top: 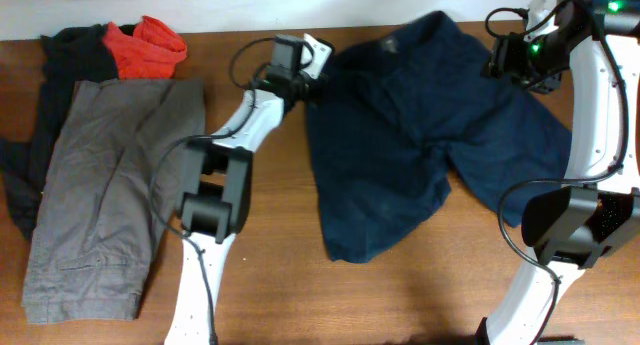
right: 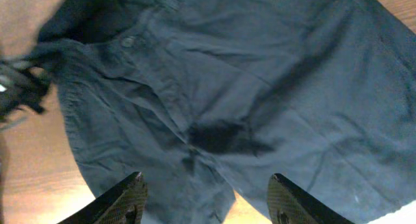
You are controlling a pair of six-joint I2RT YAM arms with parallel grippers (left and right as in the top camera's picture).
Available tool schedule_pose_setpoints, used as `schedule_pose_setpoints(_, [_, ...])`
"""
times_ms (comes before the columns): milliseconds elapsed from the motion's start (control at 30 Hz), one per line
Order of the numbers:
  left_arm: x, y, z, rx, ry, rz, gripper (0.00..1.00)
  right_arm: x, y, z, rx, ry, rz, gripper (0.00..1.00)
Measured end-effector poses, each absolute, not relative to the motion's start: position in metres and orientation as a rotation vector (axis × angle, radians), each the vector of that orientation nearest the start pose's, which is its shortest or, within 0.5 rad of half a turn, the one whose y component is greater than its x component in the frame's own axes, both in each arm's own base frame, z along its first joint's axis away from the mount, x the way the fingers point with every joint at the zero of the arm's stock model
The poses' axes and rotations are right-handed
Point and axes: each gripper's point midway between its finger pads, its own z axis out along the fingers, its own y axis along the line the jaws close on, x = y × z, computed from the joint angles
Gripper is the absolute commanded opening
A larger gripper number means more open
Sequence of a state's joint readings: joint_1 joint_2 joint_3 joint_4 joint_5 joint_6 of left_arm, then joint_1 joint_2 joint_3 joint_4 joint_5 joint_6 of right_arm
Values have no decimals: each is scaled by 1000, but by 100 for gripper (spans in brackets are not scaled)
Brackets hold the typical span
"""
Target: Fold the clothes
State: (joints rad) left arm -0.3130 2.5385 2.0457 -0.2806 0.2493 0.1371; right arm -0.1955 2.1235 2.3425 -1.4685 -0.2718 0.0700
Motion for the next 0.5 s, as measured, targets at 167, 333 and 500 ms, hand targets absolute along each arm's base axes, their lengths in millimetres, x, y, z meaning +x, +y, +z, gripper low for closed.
schedule_pose_setpoints(167, [586,-173,96,513,2406,-281,2,462,-27,221,257,2779,361,64])
schedule_pose_setpoints(333, [556,-122,173,413,2438,-206,10,456,3,208,187,2838,385,64])
schedule_pose_setpoints(500, [524,-111,177,405,2549,-196,55,443,31,185,139,2932,409,64])
